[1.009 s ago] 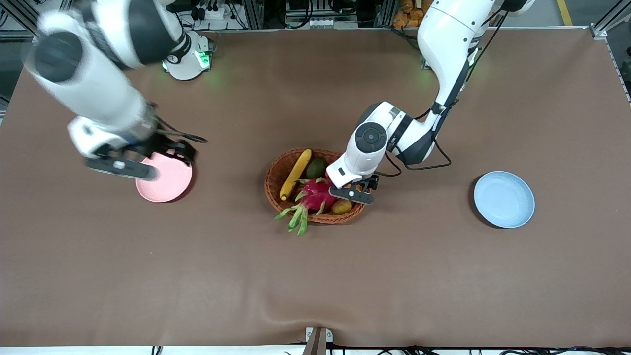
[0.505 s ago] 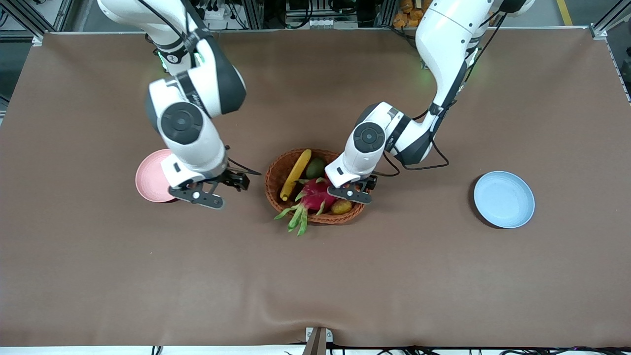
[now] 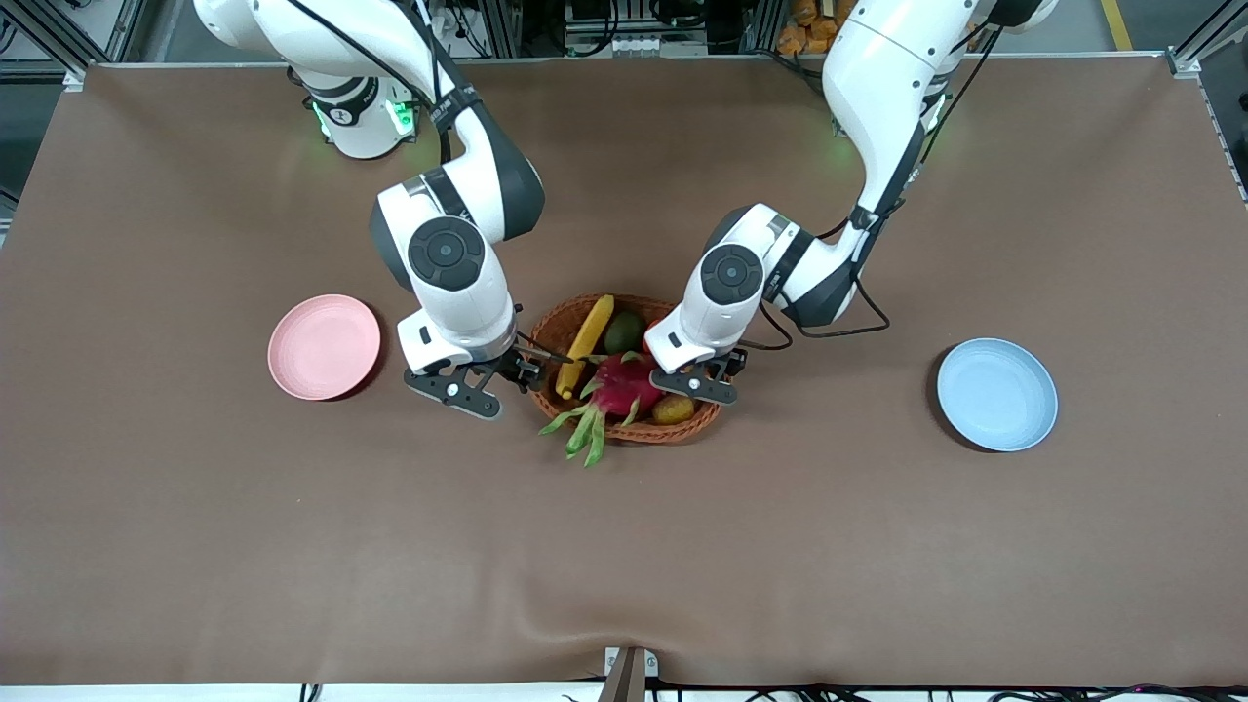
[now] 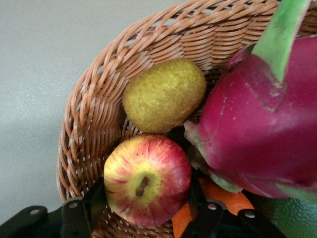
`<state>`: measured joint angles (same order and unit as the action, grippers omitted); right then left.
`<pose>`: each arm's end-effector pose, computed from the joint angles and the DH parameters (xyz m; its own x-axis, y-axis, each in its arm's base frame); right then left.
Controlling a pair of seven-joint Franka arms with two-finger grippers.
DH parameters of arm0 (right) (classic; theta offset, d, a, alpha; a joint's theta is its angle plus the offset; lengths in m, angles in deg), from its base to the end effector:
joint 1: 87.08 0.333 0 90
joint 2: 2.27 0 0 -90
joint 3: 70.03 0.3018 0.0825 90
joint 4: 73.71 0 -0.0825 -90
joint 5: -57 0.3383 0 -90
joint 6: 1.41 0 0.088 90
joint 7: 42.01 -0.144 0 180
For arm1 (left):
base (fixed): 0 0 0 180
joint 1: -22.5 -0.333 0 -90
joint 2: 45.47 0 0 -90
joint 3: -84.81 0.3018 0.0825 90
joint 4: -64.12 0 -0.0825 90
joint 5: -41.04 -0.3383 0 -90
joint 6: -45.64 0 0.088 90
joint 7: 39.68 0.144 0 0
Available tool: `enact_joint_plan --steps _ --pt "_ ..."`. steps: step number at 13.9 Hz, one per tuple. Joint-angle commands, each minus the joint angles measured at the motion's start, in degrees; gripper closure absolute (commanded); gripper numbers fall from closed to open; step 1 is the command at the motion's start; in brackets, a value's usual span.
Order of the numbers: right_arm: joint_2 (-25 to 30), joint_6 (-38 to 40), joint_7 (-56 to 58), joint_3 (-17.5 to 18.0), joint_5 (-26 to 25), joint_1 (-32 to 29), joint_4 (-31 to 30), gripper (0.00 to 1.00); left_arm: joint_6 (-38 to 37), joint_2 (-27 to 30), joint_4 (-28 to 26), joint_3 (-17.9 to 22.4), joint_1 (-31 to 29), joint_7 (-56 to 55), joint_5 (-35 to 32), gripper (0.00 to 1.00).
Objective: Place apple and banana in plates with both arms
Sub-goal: 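Grasp the apple with the left gripper while the right gripper lowers to the banana, then carry the apple to the blue plate with the left gripper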
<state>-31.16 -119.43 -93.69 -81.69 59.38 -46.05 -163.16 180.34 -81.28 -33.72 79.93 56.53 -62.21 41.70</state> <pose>0.5500 0.3316 0.3303 0.9263 -0.3733 0.0508 -0.3751 -0.9263 0.0341 0.4974 -0.3965 0.2146 0.9660 -0.2585 -0.0042 -0.2577 -0.9643 0.0612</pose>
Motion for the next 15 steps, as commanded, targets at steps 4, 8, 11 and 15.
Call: enact_joint_plan --steps 4,8,11,15 --pt "-0.7 -1.3 -0.9 -0.5 1.7 0.2 1.0 0.31 -7.8 6.9 0.1 0.0 -0.5 -0.7 -0.3 0.72" --pt "-2.0 -3.5 -2.4 -0.5 3.2 1.1 1.2 0.32 -14.7 12.8 0.0 0.0 -4.0 -0.4 -0.2 0.73" --pt "-4.2 -4.8 -6.1 -0.6 3.2 3.4 1.2 0.35 -19.5 17.3 -0.4 0.0 -9.0 0.3 -0.3 0.76" --pt "-6.9 -5.6 -7.6 -0.6 3.0 5.6 1.2 0.38 -19.6 20.2 -2.0 0.0 -15.8 2.0 -0.7 0.81"
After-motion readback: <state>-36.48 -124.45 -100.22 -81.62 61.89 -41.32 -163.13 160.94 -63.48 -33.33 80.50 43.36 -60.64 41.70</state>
